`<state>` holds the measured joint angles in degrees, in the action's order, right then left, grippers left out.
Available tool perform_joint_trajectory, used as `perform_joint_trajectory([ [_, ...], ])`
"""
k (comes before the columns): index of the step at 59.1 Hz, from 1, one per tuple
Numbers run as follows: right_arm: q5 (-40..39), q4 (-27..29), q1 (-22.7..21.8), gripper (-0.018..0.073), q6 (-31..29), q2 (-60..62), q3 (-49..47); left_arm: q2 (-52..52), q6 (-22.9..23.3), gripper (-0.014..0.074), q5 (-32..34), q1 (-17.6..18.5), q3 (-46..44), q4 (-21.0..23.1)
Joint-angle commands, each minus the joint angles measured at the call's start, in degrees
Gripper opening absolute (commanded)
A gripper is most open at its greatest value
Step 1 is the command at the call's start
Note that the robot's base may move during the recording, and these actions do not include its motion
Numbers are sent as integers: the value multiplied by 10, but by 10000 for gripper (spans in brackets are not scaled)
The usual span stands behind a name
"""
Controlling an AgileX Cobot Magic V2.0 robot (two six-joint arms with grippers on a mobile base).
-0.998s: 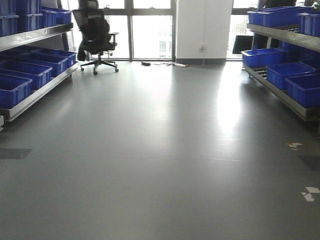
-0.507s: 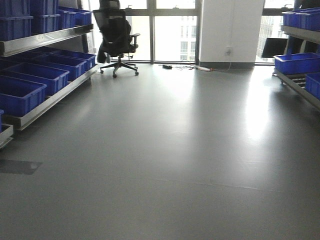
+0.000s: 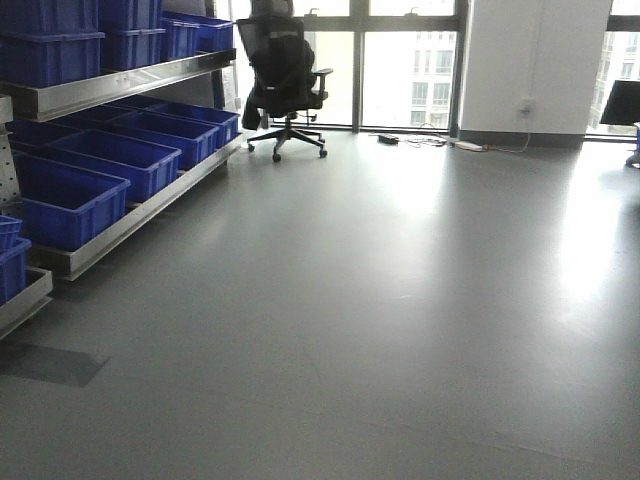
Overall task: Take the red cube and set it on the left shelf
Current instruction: 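Drive the base across the room and turn toward the blue-bin shelf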
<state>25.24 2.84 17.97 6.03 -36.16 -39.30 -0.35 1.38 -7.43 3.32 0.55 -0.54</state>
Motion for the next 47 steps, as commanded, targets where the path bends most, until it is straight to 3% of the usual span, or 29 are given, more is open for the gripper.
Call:
perform_joint_trajectory([
  [1, -48, -2, 1, 56, -1, 2, -15, -9, 0, 102, 50, 0, 13, 2],
  [47, -48, -2, 1, 56, -1, 2, -15, -9, 0, 102, 50, 0, 13, 2],
])
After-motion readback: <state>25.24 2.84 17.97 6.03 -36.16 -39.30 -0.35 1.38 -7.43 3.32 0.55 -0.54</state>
